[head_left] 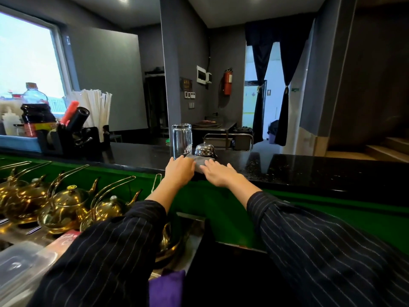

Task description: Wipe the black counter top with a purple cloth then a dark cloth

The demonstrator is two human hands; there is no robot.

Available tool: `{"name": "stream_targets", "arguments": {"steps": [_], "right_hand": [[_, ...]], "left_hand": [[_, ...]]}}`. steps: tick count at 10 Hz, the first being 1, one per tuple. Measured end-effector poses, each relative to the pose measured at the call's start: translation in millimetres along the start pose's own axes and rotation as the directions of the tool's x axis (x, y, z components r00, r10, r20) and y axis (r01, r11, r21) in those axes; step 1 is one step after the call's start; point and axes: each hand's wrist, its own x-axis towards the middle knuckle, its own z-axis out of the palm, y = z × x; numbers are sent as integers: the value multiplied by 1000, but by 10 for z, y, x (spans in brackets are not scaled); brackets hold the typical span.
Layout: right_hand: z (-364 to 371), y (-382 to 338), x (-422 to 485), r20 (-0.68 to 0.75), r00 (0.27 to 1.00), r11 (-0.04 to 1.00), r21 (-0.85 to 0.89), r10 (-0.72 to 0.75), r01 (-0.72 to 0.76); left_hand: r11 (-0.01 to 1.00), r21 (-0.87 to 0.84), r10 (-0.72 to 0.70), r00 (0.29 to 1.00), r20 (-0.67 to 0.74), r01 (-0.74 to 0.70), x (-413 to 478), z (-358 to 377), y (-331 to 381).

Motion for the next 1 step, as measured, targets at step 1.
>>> {"name": "stream_targets", "arguments": {"steps": [1], "right_hand": [[-54, 120, -238, 2, 1000, 999, -34, 29, -29]], "left_hand": [[994, -64, 79, 993, -92, -86, -142, -32, 259]]}}
